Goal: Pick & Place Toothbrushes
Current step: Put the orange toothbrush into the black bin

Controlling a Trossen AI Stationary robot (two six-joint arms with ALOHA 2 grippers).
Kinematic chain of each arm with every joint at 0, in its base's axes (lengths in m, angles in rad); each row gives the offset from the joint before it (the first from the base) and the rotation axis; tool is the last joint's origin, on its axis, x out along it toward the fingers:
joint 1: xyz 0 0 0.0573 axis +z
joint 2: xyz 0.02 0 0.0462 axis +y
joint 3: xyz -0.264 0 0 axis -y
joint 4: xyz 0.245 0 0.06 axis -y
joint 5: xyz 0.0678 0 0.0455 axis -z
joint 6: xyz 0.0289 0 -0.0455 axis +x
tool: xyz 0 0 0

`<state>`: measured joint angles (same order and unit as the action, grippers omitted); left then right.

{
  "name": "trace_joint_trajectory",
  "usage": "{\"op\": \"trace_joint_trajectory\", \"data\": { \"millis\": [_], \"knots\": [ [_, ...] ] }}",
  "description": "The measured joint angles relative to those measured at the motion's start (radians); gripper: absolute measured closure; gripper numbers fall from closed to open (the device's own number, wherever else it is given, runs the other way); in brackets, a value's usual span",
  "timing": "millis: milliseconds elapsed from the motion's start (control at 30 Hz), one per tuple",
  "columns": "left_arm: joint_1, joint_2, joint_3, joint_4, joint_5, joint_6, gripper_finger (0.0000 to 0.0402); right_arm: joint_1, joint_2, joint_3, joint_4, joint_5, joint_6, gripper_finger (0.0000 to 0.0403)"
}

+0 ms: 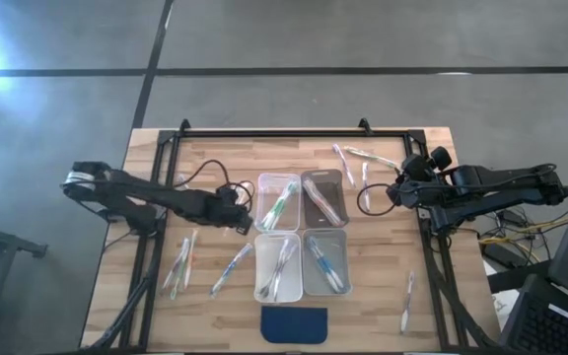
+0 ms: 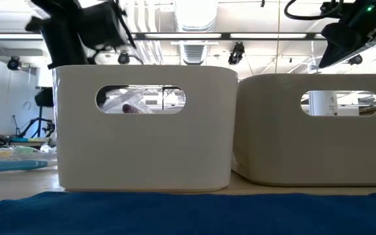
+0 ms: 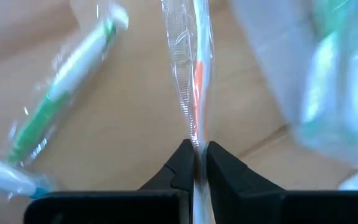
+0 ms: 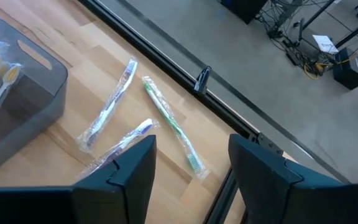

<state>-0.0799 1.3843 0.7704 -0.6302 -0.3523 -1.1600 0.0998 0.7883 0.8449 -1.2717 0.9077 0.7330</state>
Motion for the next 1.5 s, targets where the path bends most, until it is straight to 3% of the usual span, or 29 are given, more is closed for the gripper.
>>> {"op": "trace_joint_trajectory", "data": {
  "millis": [200,367,567,767,967,1100,1200,1500],
  "knots": [
    [-0.043,-0.13,0.001,0.002,-0.15,0.012,0.0371,0.0,0.0,-0.015,0.096,-0.03,-0.015,0.023],
    [-0.085,-0.2,0.001,0.076,-0.273,0.099,0.0374,0.0,0.001,-0.077,0.317,-0.095,-0.161,0.0247],
    [-0.122,-0.223,-0.008,0.339,-0.33,0.356,0.037,0.006,-0.001,-0.208,0.669,-0.206,-0.337,0.0267],
    [-0.142,-0.181,-0.039,0.71,-0.334,0.733,0.0374,0.063,-0.001,-0.398,1.223,-0.339,-0.538,0.0286],
    [-0.136,-0.102,-0.134,1.292,-0.148,1.104,0.0371,0.107,0.021,-0.552,1.77,-0.473,-0.674,0.0304],
    [-0.131,-0.027,-0.16,1.581,0.051,1.265,0.0372,0.113,0.06,-0.589,1.923,-0.524,-0.686,0.0314],
    [-0.123,0.03,-0.156,1.685,0.136,1.345,0.0374,0.112,0.105,-0.583,1.95,-0.536,-0.676,0.032],
    [-0.11,0.145,-0.1,1.786,0.183,1.474,0.0373,0.113,0.319,-0.42,1.966,-0.605,-0.697,0.0308]
  ]
}}
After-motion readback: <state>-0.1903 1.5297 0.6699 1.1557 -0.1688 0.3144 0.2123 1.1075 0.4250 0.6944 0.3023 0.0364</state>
